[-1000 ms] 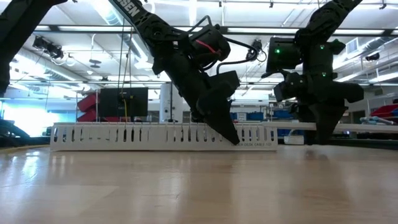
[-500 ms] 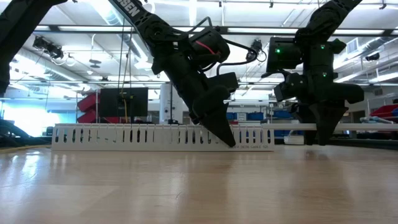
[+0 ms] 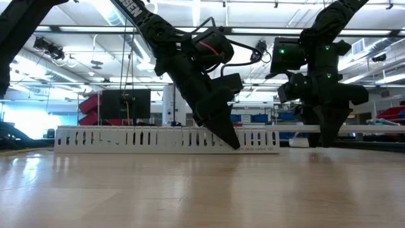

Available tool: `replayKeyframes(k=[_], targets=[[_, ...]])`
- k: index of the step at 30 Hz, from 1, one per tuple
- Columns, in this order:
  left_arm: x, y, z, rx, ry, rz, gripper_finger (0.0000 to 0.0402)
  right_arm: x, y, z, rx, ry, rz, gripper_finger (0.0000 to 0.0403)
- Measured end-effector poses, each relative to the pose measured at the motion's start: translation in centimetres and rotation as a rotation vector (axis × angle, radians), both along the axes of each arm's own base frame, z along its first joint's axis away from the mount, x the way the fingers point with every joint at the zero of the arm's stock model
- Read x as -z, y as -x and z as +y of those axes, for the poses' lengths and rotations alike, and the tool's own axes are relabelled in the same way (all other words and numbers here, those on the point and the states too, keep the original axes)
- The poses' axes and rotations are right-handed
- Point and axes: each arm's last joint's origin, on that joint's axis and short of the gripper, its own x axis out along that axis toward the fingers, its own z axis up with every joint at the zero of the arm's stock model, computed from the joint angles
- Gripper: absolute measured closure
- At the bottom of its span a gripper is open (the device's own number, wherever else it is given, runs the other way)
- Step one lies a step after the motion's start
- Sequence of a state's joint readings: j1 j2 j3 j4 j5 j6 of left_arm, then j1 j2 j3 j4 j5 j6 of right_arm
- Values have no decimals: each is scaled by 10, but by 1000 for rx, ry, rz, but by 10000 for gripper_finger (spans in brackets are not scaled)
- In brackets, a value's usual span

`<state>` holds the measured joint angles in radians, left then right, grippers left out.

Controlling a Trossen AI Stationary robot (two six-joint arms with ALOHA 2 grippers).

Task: Ziptie cables
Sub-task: Close the white cable duct

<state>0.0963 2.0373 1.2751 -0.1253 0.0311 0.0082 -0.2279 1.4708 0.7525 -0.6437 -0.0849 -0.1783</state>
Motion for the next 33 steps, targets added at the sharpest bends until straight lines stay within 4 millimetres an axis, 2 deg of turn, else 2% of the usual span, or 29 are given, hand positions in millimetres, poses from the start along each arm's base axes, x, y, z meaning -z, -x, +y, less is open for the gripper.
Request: replayKeyframes(k=[11,21,33], targets=[[0,0,0,18,5,0,150,0,0,0,-2,-5,-2,174],[-12,-7,1,18,7,-13,150,0,1,0,2,-10,5,174],[2,-13,1,9,33,-11,150,1,0,0,10,-10,5,174]])
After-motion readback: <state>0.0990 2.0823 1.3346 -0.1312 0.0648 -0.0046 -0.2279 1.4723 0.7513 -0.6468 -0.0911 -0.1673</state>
